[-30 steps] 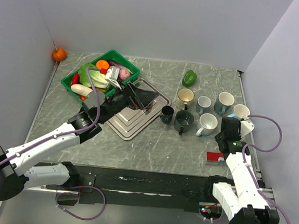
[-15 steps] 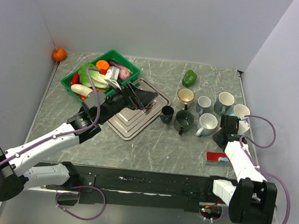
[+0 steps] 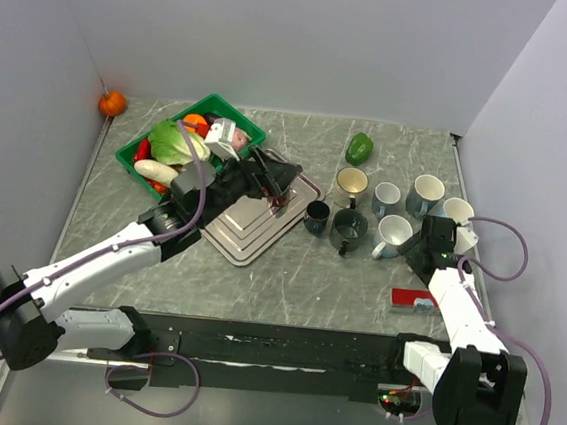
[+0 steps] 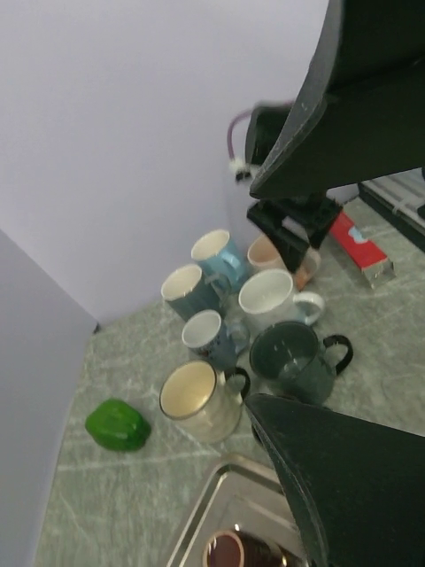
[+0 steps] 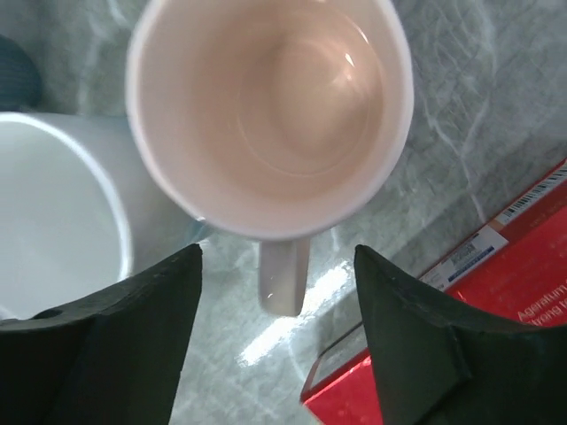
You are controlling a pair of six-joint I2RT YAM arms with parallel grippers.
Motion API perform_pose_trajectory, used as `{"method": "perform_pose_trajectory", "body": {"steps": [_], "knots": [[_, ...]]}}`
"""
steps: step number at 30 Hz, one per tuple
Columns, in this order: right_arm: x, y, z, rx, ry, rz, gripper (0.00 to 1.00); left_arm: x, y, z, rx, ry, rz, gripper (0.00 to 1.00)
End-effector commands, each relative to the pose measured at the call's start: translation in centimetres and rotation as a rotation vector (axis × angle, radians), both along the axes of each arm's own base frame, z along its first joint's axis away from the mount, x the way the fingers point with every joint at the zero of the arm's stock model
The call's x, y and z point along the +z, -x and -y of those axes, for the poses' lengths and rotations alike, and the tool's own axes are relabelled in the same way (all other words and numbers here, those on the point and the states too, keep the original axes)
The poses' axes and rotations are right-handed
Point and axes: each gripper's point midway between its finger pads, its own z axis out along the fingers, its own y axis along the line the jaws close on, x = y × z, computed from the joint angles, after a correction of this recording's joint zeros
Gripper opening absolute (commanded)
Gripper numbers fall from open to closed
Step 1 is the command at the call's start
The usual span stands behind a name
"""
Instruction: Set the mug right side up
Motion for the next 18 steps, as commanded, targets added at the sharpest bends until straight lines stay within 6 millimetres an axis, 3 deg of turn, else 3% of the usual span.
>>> {"method": "perform_pose_trajectory", "body": {"steps": [1,3,4,6,7,9,10,11,12,13,15,16,17,18], "knots": [[5.1,-0.8,0.8,-0.031,0.029,0.116,0.82,-0.3,-2.2,-0.5,0.084,-0.067,-0.01,0.96],[7.0,-0.7,0.8,-0.024,0.038,0.156,0.85,-1.7,-3.3,-0.6,0.118,-0.118,-0.036,0.96],[7.8,-0.8,0.6,-0.014,0.037,0.184,0.85,-3.6,-4.0,-0.4,0.127,-0.174,-0.069,0.96],[10.5,-1.0,-0.3,0.062,0.03,0.296,0.86,-4.5,-4.9,-0.4,0.145,-0.216,-0.084,0.96],[12.2,-1.8,-0.7,0.092,0.031,0.383,0.87,-6.4,-5.8,-0.1,0.153,-0.261,-0.113,0.96],[14.9,-2.0,-2.5,0.2,0.007,0.5,0.89,-7.7,-7.0,-0.1,0.178,-0.324,-0.137,0.96],[15.8,-2.3,-3.2,0.238,-0.01,0.536,0.9,-9.9,-7.9,0.3,0.184,-0.384,-0.162,0.96],[16.2,-2.6,-3.9,0.292,-0.015,0.545,0.91,-9.7,-8.6,0.5,0.195,-0.403,-0.16,0.96],[17.1,-2.8,-5.3,0.36,-0.056,0.567,0.92,-10.9,-9.3,0.2,0.222,-0.449,-0.18,0.96],[17.3,-2.9,-5.9,0.39,-0.073,0.566,0.92,-13.3,-10.3,0.5,0.228,-0.518,-0.202,0.96],[17.7,-3.4,-7.2,0.463,-0.099,0.57,0.93,-13.9,-11.6,0.9,0.246,-0.579,-0.211,0.96],[17.8,-3.4,-7.8,0.486,-0.117,0.572,0.93,-16.4,-12.7,0.7,0.273,-0.647,-0.239,0.96],[18.0,-3.6,-8.3,0.507,-0.123,0.581,0.93,-15.8,-13.6,1.0,0.296,-0.651,-0.231,0.96],[18.1,-3.7,-8.6,0.525,-0.125,0.589,0.93,-16.7,-14.1,0.8,0.309,-0.687,-0.25,0.96]]}}
